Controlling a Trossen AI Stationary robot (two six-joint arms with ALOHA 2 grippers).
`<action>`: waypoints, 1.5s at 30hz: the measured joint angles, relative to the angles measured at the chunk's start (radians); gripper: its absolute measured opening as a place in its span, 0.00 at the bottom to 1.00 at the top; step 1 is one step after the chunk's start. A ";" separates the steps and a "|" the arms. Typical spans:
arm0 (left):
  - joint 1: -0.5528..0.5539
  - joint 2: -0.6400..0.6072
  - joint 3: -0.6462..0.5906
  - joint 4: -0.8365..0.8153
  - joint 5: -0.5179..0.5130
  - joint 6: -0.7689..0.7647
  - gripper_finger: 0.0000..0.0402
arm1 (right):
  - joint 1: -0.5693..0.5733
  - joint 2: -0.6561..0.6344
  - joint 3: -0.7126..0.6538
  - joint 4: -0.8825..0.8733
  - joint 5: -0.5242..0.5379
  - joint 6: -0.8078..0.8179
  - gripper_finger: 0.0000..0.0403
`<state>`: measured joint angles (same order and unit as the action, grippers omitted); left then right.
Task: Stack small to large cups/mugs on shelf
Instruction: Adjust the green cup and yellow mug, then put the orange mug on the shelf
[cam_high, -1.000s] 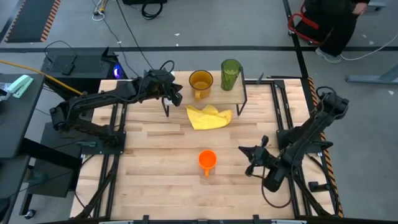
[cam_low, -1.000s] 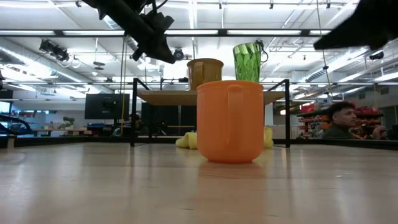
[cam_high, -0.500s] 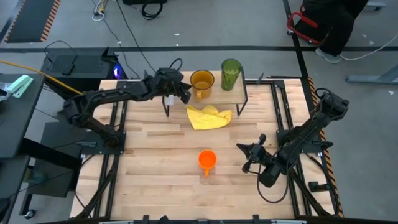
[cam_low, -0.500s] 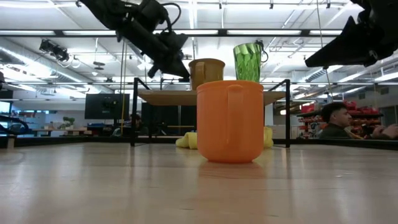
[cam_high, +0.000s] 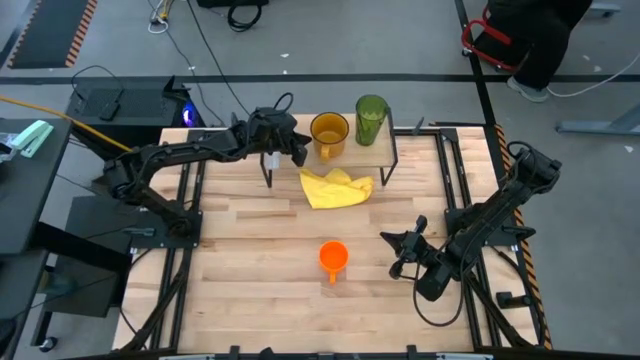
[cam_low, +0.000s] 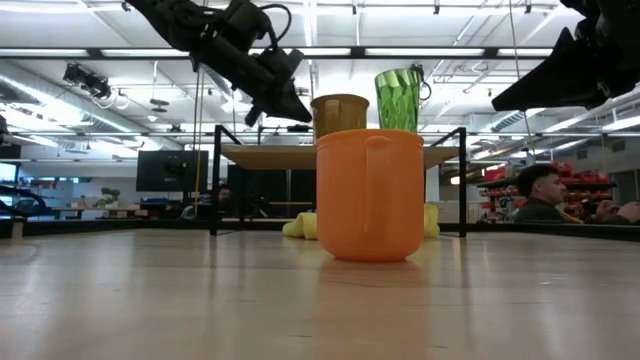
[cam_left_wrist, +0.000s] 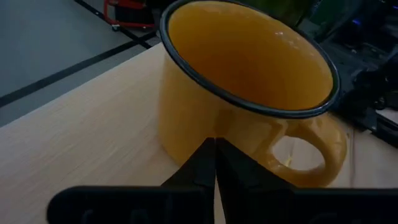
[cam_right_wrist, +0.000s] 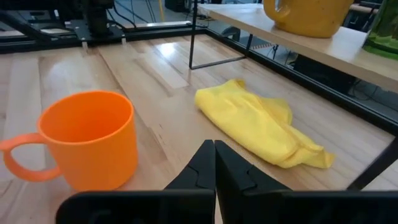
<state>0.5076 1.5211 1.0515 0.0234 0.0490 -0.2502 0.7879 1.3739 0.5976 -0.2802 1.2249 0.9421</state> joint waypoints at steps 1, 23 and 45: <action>0.000 -0.010 0.000 -0.016 0.000 0.000 0.06 | 0.000 0.000 0.000 0.001 -0.003 0.000 0.01; -0.531 -0.347 -0.050 -0.702 -0.375 -0.111 0.05 | 0.102 0.000 0.000 0.075 -0.071 0.073 0.06; -1.102 -0.450 -0.739 0.184 -0.887 -0.444 0.06 | 0.187 0.322 0.000 0.412 -0.009 0.146 0.12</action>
<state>-0.5940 1.0708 0.3127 0.2079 -0.8376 -0.6944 0.9750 1.6961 0.5976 0.1322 1.2159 1.0879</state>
